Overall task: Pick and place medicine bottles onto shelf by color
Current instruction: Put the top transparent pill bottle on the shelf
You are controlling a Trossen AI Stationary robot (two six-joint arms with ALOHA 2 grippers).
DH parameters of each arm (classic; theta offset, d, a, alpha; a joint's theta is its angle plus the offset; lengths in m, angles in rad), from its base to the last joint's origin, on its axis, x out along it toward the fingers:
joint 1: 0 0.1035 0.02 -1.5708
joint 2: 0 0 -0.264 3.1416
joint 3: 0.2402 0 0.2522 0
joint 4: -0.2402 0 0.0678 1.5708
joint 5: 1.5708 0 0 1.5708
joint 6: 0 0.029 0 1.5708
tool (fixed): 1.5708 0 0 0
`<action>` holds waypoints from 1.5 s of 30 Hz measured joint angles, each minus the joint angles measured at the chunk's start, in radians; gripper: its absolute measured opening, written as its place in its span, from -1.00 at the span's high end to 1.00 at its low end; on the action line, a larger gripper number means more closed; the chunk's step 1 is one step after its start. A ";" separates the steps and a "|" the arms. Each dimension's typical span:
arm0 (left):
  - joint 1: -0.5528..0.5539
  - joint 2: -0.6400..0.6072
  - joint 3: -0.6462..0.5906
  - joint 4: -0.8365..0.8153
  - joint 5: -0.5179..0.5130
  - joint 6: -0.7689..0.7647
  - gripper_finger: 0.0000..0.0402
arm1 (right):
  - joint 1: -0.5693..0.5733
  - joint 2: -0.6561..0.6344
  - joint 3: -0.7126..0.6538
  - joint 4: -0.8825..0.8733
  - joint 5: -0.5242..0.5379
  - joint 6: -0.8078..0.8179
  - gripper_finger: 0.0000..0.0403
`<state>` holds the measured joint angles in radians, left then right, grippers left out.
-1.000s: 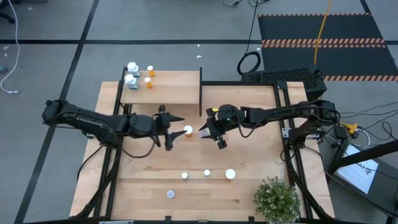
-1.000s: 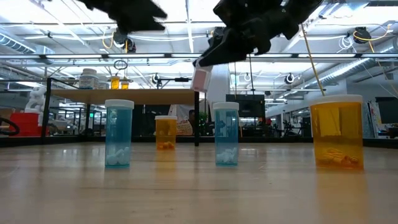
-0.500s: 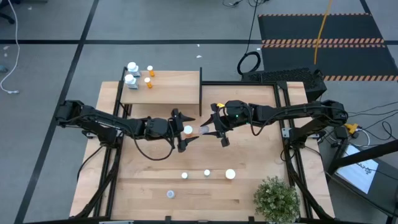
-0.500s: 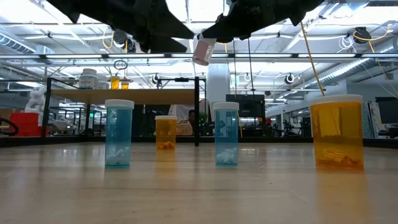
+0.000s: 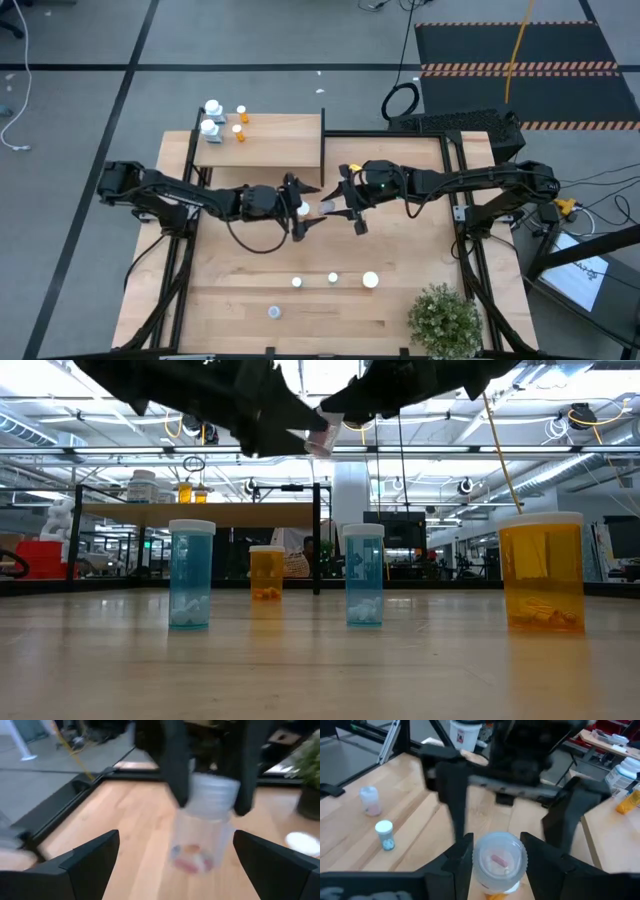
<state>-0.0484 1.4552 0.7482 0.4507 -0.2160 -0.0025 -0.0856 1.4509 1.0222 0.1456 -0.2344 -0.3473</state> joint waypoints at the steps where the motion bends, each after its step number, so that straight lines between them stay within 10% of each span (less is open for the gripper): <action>1: 0.002 0.015 0.000 0.016 0.007 0.004 -0.95 | 0.000 0.000 0.000 0.002 0.000 0.005 0.26; 45: 0.004 -0.034 0.015 -0.070 0.005 0.023 -0.95 | 0.017 0.001 -0.001 -0.060 -0.109 -0.058 0.26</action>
<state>-0.0447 1.4216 0.7628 0.3809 -0.2110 0.0209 -0.0684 1.4517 1.0210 0.0861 -0.3437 -0.4053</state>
